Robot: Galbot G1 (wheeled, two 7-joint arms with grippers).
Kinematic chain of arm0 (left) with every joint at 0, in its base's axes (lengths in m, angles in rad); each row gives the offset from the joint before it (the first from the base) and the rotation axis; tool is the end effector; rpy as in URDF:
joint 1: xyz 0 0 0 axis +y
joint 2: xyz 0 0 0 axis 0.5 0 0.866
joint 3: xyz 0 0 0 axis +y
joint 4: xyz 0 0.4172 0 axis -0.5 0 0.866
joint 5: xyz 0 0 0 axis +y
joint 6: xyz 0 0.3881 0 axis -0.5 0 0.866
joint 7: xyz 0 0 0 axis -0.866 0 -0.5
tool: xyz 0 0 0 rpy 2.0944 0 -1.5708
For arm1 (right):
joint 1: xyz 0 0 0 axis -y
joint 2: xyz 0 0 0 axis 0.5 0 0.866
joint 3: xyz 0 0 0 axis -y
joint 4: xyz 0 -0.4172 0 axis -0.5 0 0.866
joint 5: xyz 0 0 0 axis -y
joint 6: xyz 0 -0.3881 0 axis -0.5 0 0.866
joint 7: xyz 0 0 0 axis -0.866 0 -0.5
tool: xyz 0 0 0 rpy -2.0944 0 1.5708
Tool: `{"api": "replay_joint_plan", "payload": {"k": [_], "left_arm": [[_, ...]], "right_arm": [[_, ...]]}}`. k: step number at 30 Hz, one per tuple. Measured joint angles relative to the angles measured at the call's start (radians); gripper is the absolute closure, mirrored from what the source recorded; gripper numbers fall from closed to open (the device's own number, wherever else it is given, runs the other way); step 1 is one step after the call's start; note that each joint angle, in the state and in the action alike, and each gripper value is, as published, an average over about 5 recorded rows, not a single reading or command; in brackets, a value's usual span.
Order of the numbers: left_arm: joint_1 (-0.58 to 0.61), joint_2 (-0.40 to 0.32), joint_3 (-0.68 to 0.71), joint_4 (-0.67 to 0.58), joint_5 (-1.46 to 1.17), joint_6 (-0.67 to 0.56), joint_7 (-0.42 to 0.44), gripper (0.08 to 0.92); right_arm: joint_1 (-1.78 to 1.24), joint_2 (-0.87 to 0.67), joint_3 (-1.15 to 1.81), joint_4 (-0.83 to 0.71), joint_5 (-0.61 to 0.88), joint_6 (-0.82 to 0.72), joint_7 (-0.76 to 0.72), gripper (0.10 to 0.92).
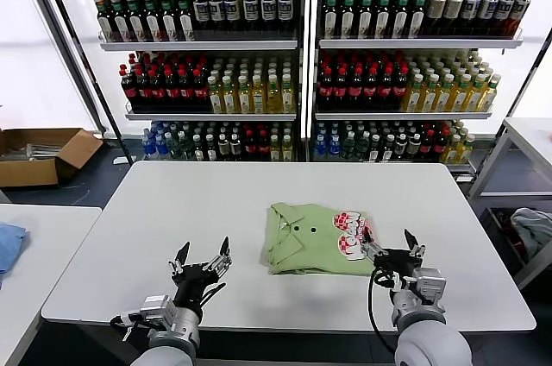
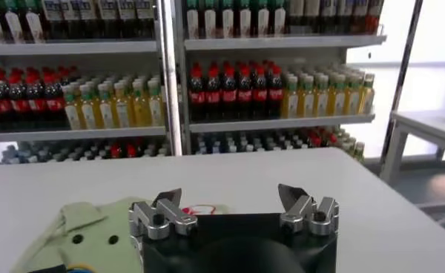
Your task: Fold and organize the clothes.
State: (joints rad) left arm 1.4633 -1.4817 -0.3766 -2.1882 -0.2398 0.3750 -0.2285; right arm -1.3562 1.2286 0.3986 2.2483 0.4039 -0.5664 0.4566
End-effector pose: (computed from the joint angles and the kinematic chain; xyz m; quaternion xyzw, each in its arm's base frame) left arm 0.2071 -0.0290 -0.3057 -0.0038 -0.9904 0.0843 0.1095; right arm 0.2321 -0.0229 -0.2594 -0.0443 -0.9890 0.0052 0.1407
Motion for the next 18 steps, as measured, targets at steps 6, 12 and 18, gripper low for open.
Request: {"api": "replay_joint_plan", "payload": {"k": [6, 12, 18], "left_arm": [[-0.004, 0.000, -0.002, 0.012, 0.047, -0.053, 0.013, 0.177], [0.004, 0.001, -0.005, 0.018, 0.104, -0.084, 0.028, 0.177], [0.000, 0.014, -0.014, 0.032, 0.136, -0.091, 0.035, 0.177]], "right_arm": [[-0.033, 0.013, 0.029, 0.003, -0.056, 0.012, -0.031, 0.203], [-0.055, 0.025, 0.046, 0.000, -0.102, 0.021, -0.061, 0.203], [-0.058, 0.025, 0.065, -0.002, -0.139, 0.029, -0.089, 0.203]]}}
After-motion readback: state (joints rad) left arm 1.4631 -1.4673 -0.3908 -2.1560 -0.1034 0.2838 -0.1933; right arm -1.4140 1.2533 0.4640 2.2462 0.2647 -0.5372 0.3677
